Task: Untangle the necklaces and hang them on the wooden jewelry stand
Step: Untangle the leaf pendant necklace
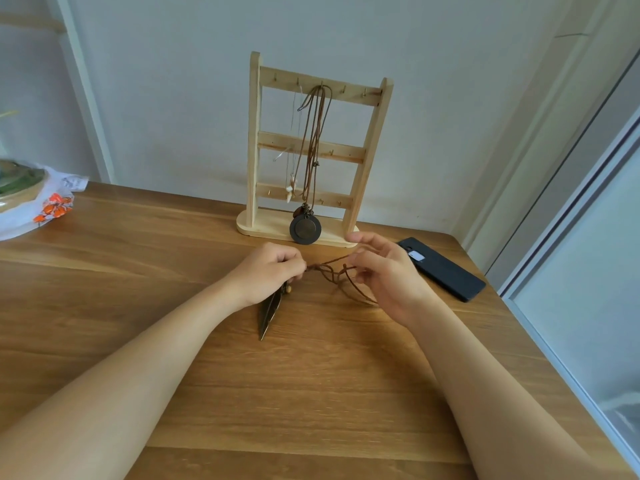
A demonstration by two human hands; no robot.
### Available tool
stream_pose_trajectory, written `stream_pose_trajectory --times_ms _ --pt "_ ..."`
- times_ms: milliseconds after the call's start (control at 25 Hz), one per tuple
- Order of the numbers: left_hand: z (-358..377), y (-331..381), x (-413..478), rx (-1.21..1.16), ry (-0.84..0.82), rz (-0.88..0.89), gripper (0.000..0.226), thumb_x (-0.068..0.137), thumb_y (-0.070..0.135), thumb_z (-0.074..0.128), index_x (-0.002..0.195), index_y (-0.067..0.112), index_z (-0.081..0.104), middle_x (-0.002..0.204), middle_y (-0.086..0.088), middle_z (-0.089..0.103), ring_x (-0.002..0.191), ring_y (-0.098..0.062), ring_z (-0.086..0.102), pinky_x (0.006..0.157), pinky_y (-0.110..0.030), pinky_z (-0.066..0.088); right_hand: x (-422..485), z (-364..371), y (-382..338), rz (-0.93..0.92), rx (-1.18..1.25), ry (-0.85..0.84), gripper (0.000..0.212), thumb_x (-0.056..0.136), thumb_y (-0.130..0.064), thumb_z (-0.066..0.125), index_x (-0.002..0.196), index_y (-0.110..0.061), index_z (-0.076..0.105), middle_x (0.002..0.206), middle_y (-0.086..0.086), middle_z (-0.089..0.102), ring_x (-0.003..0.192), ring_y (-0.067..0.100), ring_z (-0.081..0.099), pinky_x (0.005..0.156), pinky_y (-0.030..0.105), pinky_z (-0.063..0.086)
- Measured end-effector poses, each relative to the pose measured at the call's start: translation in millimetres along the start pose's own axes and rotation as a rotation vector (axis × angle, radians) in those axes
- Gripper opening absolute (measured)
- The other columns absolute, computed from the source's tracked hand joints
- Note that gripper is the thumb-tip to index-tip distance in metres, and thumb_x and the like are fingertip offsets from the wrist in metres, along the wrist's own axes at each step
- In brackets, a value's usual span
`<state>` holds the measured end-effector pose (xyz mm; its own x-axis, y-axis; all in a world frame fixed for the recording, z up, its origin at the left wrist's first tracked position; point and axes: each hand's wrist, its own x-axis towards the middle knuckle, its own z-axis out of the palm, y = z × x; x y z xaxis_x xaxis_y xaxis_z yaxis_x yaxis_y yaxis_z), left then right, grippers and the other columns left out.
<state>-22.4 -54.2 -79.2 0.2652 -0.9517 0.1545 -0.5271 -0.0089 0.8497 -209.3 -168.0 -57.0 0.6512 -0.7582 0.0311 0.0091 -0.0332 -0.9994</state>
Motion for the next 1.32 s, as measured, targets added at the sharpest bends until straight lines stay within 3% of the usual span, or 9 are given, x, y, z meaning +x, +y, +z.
stream_pose_trajectory --times_ms 80,200,280,400,600,800,1080,1200,1320 --pt "-6.7 -1.6 -0.9 -0.019 0.061 -0.002 0.034 0.089 0.027 0.05 0.059 0.012 0.048 0.063 -0.006 0.041 0.064 -0.017 0.04 0.073 -0.035 0.036 8.8 -22.7 1.1 -0.014 -0.235 0.401 0.028 0.087 0.004 0.063 0.1 -0.02 0.071 0.083 -0.003 0.066 0.076 0.012 0.063 0.069 0.026 0.051" --pt "-13.5 -3.9 1.0 -0.061 0.139 -0.005 0.035 0.089 0.025 0.048 0.06 0.006 0.041 0.063 -0.01 0.034 0.063 -0.02 0.032 0.071 -0.034 0.031 19.1 -61.8 6.7 0.15 0.065 0.723 0.02 0.084 -0.004 0.072 0.095 -0.021 0.074 0.097 0.0 0.068 0.08 0.013 0.057 0.069 0.027 0.048" --pt "-10.5 -3.6 1.5 -0.044 0.151 -0.017 0.037 0.095 0.015 0.047 0.059 0.007 0.042 0.063 -0.008 0.036 0.061 -0.015 0.034 0.07 -0.034 0.032 21.2 -72.3 11.9 0.192 0.136 0.678 0.018 0.085 -0.007 0.074 0.098 -0.02 0.075 0.1 0.004 0.068 0.071 0.011 0.052 0.062 0.025 0.046" --pt "-7.4 -4.9 2.9 -0.085 0.149 -0.024 0.039 0.095 0.015 0.045 0.056 0.013 0.044 0.06 -0.004 0.041 0.067 -0.017 0.041 0.074 -0.035 0.037 17.7 -63.4 8.7 0.137 0.089 0.593 0.027 0.087 -0.001 0.066 0.101 -0.023 0.074 0.108 0.005 0.069 0.084 0.015 0.056 0.077 0.03 0.052" --pt "-2.7 0.0 1.0 -0.178 0.115 -0.008 0.036 0.091 0.023 0.047 0.057 0.014 0.044 0.063 -0.007 0.041 0.069 -0.018 0.045 0.077 -0.033 0.041 2.4 -33.3 -0.9 -0.116 -0.099 0.524 0.028 0.086 0.005 0.058 0.094 -0.017 0.073 0.087 0.003 0.067 0.083 0.014 0.059 0.073 0.022 0.051" --pt "-3.7 12.3 2.9 -0.305 0.141 0.0 0.036 0.092 0.031 0.046 0.061 0.013 0.048 0.062 -0.002 0.047 0.069 -0.016 0.054 0.078 -0.032 0.042 1.4 15.3 8.0 -0.309 -0.431 0.019 0.015 0.087 -0.008 0.073 0.097 -0.019 0.075 0.09 -0.003 0.075 0.085 0.01 0.069 0.082 0.027 0.058" --pt "-23.6 36.5 16.3 -0.848 0.218 -0.145 0.044 0.101 0.017 0.042 0.057 0.017 0.045 0.057 0.001 0.039 0.058 -0.018 0.047 0.075 -0.035 0.039 33.1 9.5 -5.3 -0.18 -0.466 0.107 0.01 0.092 -0.008 0.069 0.096 -0.015 0.075 0.078 0.004 0.076 0.064 0.011 0.068 0.066 0.027 0.06" --pt "-29.4 32.2 18.3 -1.026 0.216 -0.17 0.041 0.099 0.025 0.046 0.058 0.018 0.047 0.067 -0.001 0.048 0.071 -0.02 0.053 0.076 -0.034 0.04 37.0 3.6 2.5 -0.008 -0.116 0.204 0.009 0.096 -0.008 0.063 0.1 -0.01 0.071 0.081 0.009 0.075 0.07 0.018 0.067 0.071 0.032 0.059" --pt "-19.6 24.8 16.1 -1.017 0.204 -0.135 0.043 0.103 0.026 0.047 0.063 0.018 0.06 0.102 -0.01 0.068 0.098 -0.024 0.063 0.088 -0.04 0.048 34.7 -5.2 4.7 0.094 0.313 0.155 0.018 0.101 -0.013 0.057 0.112 -0.005 0.067 0.094 0.011 0.076 0.086 0.026 0.07 0.083 0.04 0.055"
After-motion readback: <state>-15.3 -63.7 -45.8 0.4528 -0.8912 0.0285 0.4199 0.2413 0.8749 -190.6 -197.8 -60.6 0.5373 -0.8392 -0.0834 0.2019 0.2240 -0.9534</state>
